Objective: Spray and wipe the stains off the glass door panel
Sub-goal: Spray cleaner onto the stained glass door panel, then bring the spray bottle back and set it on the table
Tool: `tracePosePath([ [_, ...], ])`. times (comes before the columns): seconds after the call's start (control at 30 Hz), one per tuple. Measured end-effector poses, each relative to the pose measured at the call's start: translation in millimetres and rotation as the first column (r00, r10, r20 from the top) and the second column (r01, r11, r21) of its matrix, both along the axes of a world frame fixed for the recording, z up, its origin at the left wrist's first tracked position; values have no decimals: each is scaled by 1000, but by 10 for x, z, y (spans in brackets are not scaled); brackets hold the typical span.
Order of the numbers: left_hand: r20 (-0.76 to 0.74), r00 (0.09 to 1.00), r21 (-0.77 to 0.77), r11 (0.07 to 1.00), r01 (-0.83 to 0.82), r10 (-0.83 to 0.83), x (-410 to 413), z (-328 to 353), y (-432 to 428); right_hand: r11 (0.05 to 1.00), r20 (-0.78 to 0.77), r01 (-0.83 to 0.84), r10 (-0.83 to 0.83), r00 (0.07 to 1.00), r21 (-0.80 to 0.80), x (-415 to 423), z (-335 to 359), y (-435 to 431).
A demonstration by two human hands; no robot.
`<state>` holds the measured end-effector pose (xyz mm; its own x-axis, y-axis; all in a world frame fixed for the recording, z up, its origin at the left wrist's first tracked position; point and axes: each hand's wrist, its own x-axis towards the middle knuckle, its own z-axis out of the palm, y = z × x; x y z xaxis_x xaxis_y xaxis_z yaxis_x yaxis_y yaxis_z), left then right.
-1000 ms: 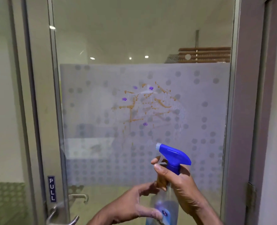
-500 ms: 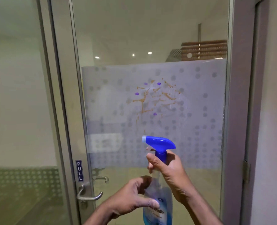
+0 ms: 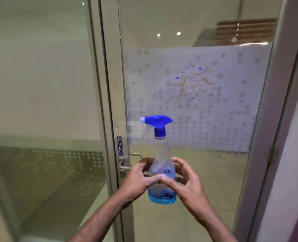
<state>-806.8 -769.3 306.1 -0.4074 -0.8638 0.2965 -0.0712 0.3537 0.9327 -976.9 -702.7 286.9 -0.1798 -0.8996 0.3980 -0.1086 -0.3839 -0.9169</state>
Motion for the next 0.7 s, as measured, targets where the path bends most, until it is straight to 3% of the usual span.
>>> tracePosePath([
  [0.4, -62, 954, 74, 954, -290, 295, 555, -290, 1342, 927, -78, -370, 374, 924, 61, 453, -147, 878],
  [0.7, -45, 837, 117, 835, -538, 545, 1307, -447, 2765, 770, -74, -620, 634, 770, 150, 1216, -277, 1736],
])
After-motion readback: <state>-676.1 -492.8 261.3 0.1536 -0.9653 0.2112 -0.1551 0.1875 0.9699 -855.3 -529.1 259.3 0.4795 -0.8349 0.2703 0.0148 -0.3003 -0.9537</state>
